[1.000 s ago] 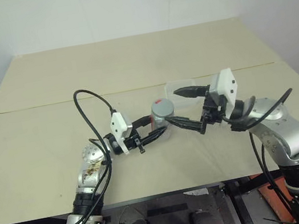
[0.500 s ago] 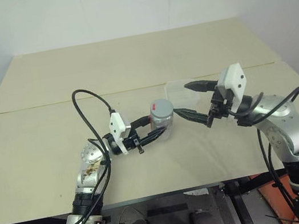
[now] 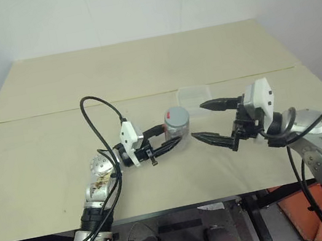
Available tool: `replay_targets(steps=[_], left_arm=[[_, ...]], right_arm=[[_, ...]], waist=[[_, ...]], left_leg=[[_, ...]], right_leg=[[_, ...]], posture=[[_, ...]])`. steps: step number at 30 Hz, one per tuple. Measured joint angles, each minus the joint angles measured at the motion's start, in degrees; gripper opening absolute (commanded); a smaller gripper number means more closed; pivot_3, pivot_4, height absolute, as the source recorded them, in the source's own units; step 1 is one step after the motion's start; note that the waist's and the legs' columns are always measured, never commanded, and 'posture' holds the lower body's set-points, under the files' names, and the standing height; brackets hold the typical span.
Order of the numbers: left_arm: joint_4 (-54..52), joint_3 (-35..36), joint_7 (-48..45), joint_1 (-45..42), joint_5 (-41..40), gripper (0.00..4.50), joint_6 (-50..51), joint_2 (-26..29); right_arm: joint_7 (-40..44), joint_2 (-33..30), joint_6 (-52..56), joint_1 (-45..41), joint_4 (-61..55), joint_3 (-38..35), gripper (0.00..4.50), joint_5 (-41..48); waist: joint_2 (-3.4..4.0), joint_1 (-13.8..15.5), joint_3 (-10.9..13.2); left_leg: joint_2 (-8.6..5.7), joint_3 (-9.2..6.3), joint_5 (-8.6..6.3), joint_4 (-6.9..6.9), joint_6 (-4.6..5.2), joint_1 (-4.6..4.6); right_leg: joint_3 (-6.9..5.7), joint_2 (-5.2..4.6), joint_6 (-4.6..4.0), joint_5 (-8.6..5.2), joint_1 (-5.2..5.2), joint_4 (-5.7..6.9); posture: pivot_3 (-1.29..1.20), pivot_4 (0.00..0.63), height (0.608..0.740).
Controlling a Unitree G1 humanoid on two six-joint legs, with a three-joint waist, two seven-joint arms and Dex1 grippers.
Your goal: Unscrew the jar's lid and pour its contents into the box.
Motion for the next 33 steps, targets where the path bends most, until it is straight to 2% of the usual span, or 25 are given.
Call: replay_targets(steps=[7,12,33], left_arm=[[0.91,-0.23,1.76,0.00,1.05,1.92,-0.27,-0.61],[0.91,-0.28,2.31,0.06,1.08,1.92,-0.27,-0.62],[0.91,-0.13,2.65,0.22,1.05,1.92,-0.34,0.14]], right_arm=[[-7.75,7.56,1.83,-4.48,-1.58,5.14,4.48,-1.35],[-11.29,10.48,1.82,-5.82,-0.40,7.73,4.48,-4.78],[-9.71,8.40,0.74,-4.93,2.14,6.50,4.48,-6.88]], waist=[[0.00,-0.01,0.00],[0.00,0.17,0.00],[0.01,0.04,0.00]], left_leg=[[-0.02,-0.04,0.01,0.04,-0.01,-0.02],[-0.05,-0.02,0.01,0.08,-0.01,-0.04],[-0.04,0.00,0.01,0.09,-0.01,-0.02]], right_leg=[[0.02,-0.01,0.00,0.00,-0.04,0.07],[0.01,-0.02,0.00,0.00,-0.04,0.09],[0.01,-0.01,0.00,-0.01,-0.07,0.27]], posture=[[0.00,0.150,0.740],[0.00,0.150,0.740],[0.00,0.150,0.740]])
